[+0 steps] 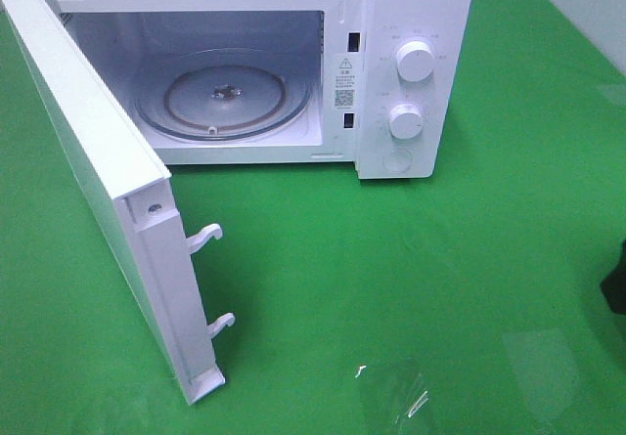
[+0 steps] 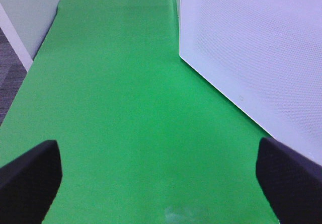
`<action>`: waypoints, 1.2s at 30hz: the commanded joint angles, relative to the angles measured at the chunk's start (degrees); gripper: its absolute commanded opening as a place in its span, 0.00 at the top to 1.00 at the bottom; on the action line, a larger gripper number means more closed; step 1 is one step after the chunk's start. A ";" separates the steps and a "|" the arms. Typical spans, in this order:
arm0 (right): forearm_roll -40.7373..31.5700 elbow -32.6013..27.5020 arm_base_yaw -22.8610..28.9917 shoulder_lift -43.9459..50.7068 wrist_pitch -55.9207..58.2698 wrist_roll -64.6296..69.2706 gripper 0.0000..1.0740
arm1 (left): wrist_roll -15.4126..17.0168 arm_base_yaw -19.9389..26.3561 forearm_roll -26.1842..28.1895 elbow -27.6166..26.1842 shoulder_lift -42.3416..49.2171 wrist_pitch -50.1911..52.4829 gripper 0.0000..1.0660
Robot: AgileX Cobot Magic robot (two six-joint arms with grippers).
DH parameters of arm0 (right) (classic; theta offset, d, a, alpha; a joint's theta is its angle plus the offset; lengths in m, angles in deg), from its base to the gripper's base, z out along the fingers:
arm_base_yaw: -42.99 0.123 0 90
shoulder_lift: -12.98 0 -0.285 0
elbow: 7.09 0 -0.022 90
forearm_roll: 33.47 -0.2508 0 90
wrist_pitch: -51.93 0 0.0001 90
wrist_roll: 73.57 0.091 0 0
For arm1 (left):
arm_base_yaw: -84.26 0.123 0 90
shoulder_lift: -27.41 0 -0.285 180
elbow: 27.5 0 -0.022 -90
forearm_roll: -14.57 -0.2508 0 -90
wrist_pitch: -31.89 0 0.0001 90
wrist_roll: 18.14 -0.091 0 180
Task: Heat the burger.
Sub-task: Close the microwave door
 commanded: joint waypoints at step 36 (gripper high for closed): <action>-5.04 -5.10 -10.20 55.52 8.54 -6.70 0.29 | 0.00 0.23 -0.06 0.17 1.03 -0.17 0.08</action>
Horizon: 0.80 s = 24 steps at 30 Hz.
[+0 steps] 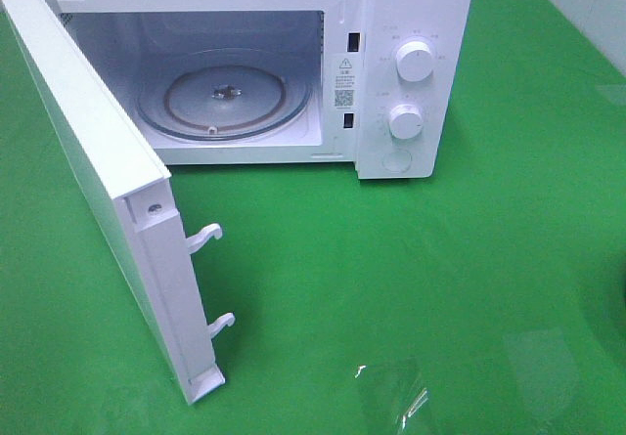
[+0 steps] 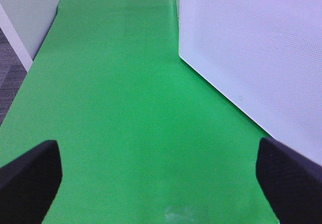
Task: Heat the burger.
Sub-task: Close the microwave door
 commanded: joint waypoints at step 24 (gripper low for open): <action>-2.58 -0.11 -3.38 1.66 -0.57 -2.18 0.29 | 0.00 0.23 -0.06 0.17 0.86 -0.17 0.08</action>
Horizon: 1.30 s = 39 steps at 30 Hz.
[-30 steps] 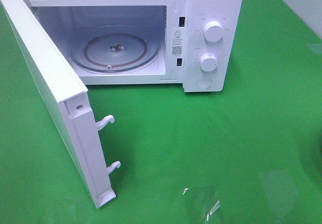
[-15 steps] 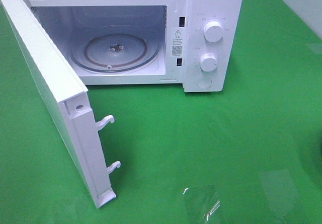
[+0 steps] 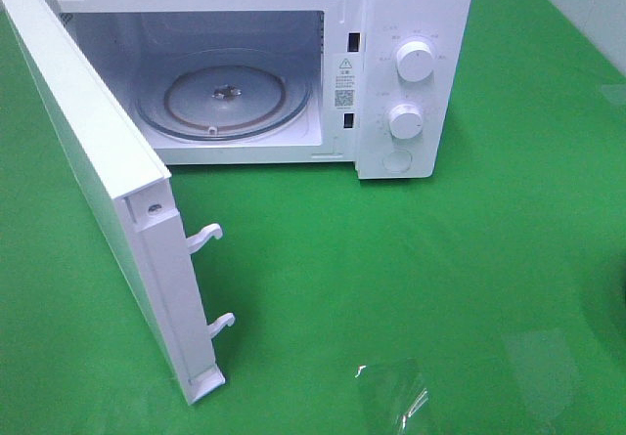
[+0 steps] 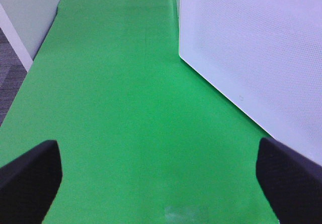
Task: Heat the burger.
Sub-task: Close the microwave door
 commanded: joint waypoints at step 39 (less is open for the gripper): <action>-0.29 -0.11 -0.40 1.60 -0.57 -0.34 0.29 | 0.00 0.23 1.03 -0.29 -1.66 -0.06 0.08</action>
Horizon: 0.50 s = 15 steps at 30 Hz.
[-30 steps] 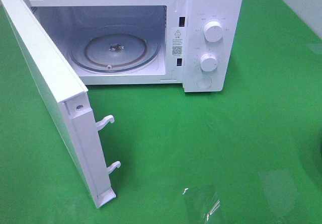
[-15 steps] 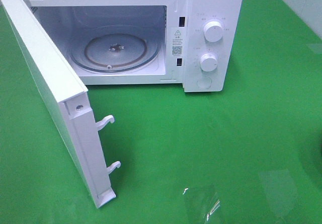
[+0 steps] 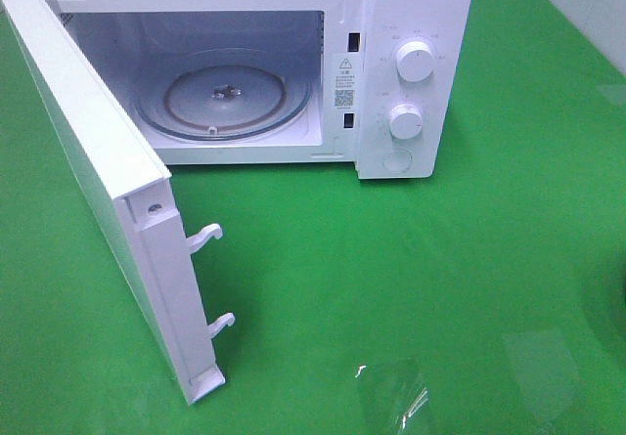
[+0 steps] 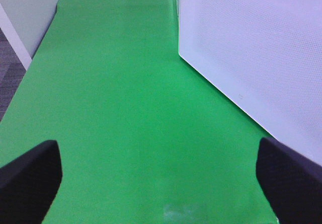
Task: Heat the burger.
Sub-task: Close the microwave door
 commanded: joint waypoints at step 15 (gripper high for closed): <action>-0.23 -0.11 -0.40 1.60 -0.57 -0.34 0.29 | 0.00 0.23 1.49 -3.78 -9.97 7.62 0.35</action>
